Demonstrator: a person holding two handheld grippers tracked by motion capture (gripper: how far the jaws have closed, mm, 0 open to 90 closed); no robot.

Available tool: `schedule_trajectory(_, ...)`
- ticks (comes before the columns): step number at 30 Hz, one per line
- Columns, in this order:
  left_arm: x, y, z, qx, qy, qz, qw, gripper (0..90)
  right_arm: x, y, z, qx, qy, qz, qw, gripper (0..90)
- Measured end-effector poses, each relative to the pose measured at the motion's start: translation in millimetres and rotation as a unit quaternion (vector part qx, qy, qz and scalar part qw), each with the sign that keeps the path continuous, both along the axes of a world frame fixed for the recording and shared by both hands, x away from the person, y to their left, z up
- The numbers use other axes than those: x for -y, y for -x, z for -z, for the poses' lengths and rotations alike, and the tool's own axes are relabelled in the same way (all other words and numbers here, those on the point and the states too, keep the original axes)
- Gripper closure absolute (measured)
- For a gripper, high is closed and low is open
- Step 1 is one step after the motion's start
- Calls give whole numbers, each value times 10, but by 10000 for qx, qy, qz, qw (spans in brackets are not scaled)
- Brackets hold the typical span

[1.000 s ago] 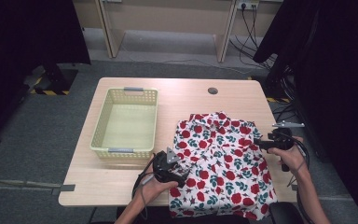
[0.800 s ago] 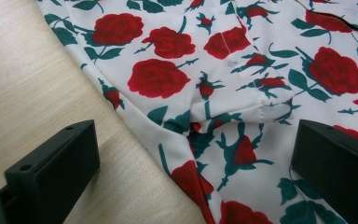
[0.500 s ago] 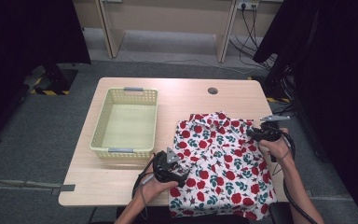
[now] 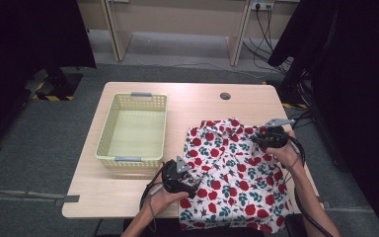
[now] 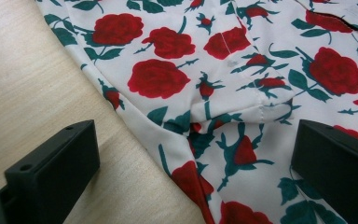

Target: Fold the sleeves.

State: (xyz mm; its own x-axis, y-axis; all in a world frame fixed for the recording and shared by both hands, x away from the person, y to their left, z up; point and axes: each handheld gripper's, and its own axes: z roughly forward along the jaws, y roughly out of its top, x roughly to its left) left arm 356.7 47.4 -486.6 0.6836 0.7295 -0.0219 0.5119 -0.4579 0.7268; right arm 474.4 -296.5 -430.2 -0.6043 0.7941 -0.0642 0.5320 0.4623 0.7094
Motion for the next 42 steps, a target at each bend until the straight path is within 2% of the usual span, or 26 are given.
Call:
schedule_trajectory(4, 0, 0, 0, 0, 0, -1, 10000, 0, -117, 86, 10, 40, 66, -295, 9995, 787)
schedule_trajectory(9, 0, 0, 0, 0, -1, 0, 10000, 0, -228, 205, 13, 8, 2, -605, 9982, 764)
schedule_trajectory(10, 0, 0, 0, 1, 1, 0, 10000, 0, -252, 235, 10, -7, -32, -687, 9976, 747)
schedule_trajectory(12, 0, 0, 0, 0, -2, 0, 10000, 0, -294, 280, 4, -26, -123, -825, 9965, 650)
schedule_trajectory(14, 0, 0, 0, 1, 0, 0, 10000, 0, -314, 310, -2, -98, -249, -816, 9963, 577)
schedule_trajectory(16, 0, 0, 0, 0, -1, 0, 10000, 0, -308, 335, -10, -69, -183, -776, 9968, 519)
schedule_trajectory(22, 0, 0, 0, -2, -1, 1, 10000, 0, -148, 418, -4, -90, -199, -562, 9982, 434)
schedule_trajectory(27, 0, -1, -1, -4, -1, 5, 10000, 0, -34, 495, 77, -204, -304, -324, 9988, 315)
schedule_trajectory(30, -11, -4, -5, -40, 99, 73, 9999, 0, -13, 561, 112, -300, -402, -284, 9983, 258)
schedule_trajectory(32, -18, -4, -8, -81, 227, 66, 9997, 3, -14, 613, 127, -323, -390, -293, 9983, 238)
schedule_trajectory(42, -38, 56, -10, -99, 287, 67, 9995, 11, 28, 795, 190, -389, -482, -261, 9977, 191)
